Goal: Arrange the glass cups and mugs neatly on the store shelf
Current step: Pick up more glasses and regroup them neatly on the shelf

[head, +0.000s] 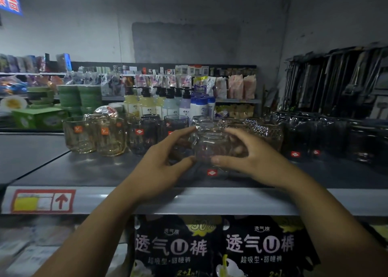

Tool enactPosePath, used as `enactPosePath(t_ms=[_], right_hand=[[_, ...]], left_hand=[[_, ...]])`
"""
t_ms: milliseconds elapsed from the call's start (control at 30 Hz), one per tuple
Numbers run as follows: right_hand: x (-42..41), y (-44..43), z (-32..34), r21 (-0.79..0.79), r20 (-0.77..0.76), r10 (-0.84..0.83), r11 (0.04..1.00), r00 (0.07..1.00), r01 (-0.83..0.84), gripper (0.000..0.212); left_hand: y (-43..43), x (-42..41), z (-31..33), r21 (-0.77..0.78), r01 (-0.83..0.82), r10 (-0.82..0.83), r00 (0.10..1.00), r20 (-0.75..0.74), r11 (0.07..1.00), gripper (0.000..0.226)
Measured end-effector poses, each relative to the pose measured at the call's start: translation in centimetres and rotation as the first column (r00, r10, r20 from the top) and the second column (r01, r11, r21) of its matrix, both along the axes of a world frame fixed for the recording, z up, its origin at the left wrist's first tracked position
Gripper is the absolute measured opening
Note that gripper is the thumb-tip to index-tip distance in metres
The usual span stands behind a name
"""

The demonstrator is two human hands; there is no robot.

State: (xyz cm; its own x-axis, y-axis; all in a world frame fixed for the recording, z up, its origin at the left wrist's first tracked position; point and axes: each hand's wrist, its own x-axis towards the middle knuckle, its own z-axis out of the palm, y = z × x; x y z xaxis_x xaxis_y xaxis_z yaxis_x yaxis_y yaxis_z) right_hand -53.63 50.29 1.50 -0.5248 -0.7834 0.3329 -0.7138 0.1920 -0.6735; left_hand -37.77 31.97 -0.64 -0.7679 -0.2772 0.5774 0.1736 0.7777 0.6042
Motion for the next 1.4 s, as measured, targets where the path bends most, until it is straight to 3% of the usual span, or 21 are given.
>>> enactPosePath(t_ms=[33,133,167,400,633,700,800,867,933,1033,1133,1267,1400], right_hand=[[-0.5,0.3,-0.3,0.003,0.058,0.021,1.000,0.998,-0.022,0.097],[-1.0,0.4,-1.0,-0.025,0.114,0.096,0.995,0.989,-0.093,0.046],[-0.9,0.3,-1.1,-0.046,0.126,0.117,0.993,0.985,-0.112,0.039],[-0.6,-0.6,-1.8,-0.097,0.129,0.093,0.992,0.987,-0.081,0.042],[-0.2,-0.7,-2.0,-0.075,0.026,0.025,0.997,0.999,-0.023,0.028],[-0.1,-0.7,-1.9,-0.099,-0.003,-0.011,0.995,1.000,0.011,0.036],[0.1,-0.7,-1.1,-0.212,-0.079,-0.109,0.973,0.991,0.090,0.065],[0.3,-1.1,0.2,-0.251,-0.202,-0.149,0.963,0.968,0.096,0.067],[0.7,-2.1,2.2,-0.243,-0.320,-0.150,0.967,0.935,0.072,0.056],[0.9,-5.2,5.5,-0.120,-0.455,-0.091,0.992,0.886,0.041,0.037],[0.0,-9.9,8.1,0.090,-0.559,0.009,0.995,0.829,0.050,0.035],[-2.4,-15.8,10.1,0.333,-0.546,0.104,0.938,0.831,0.101,0.043],[-4.2,-19.7,11.3,0.523,-0.491,0.181,0.843,0.852,0.123,0.065]], left_hand=[[-0.1,0.0,0.0,0.032,0.007,-0.007,1.000,-0.001,0.999,0.054],[0.0,-0.1,0.0,0.081,-0.001,0.000,1.000,0.014,0.997,0.056],[-0.1,-0.1,-0.1,0.083,-0.011,0.010,1.000,0.008,0.996,0.057],[-0.5,-0.5,-0.6,0.083,-0.024,0.024,1.000,0.002,0.996,0.058],[-0.8,-0.7,-0.7,0.076,-0.041,0.040,0.999,0.016,0.996,0.063],[-0.5,-0.6,-0.5,0.085,-0.047,0.046,0.999,0.006,0.995,0.058],[-0.5,0.1,0.5,0.080,-0.084,0.089,0.994,-0.066,0.993,0.034],[-1.5,0.6,1.9,-0.013,-0.143,0.141,0.984,-0.113,0.990,0.022],[-3.3,1.1,3.7,-0.139,-0.212,0.195,0.973,-0.123,0.967,0.019],[-6.8,0.5,7.0,-0.268,-0.236,0.235,0.971,-0.035,0.934,0.020],[-10.0,-1.2,9.5,-0.406,-0.193,0.260,0.958,0.118,0.893,0.025],[-13.6,-4.3,10.7,-0.482,-0.123,0.280,0.921,0.270,0.867,0.036],[-16.7,-7.0,11.1,-0.515,-0.014,0.228,0.906,0.356,0.857,0.034]])
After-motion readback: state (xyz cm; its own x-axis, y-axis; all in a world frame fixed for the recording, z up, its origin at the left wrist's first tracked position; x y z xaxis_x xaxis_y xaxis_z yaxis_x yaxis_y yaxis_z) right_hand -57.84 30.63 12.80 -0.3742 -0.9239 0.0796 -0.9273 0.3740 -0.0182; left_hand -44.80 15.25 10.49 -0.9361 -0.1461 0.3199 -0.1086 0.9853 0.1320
